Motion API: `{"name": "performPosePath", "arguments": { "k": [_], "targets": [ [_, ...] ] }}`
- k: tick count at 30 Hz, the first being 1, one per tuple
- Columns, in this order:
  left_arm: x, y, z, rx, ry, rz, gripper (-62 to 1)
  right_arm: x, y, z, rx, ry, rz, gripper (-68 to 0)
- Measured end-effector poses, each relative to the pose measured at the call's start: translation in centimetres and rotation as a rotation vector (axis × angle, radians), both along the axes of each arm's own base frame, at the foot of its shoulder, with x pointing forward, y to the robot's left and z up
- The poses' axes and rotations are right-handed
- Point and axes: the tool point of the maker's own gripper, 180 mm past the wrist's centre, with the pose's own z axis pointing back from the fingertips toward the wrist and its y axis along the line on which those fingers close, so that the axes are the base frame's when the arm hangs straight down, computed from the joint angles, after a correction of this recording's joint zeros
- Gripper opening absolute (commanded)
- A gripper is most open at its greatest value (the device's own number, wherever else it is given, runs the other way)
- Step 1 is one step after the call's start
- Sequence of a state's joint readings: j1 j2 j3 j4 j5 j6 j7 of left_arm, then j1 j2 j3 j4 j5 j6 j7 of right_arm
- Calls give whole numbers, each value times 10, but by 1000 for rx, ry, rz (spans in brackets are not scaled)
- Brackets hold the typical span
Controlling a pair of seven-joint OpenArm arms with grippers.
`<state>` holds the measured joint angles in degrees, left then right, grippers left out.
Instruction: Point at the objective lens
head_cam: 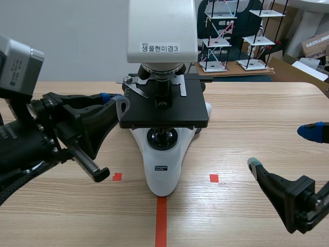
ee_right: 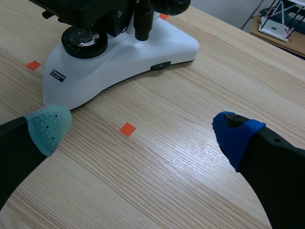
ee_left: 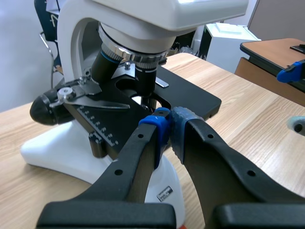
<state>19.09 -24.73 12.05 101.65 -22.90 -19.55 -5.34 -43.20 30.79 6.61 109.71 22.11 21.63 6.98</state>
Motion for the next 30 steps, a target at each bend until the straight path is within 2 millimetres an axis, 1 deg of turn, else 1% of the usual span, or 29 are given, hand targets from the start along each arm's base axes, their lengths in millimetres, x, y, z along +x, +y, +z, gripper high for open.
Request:
{"name": "performPosePath", "arguments": {
  "k": [8,14,16,22,30],
  "targets": [
    [13,-3,-15,34,12,7,-594,0,0,0,0,0,0,4],
    [26,-3,-17,35,18,26,-594,0,0,0,0,0,0,4],
    [28,-5,-15,33,14,26,-594,0,0,0,0,0,0,4],
    [25,-19,-12,20,8,-12,-594,0,0,0,0,0,0,4],
    [24,-20,-14,21,16,-14,-594,0,0,0,0,0,0,4]
  ]
}}
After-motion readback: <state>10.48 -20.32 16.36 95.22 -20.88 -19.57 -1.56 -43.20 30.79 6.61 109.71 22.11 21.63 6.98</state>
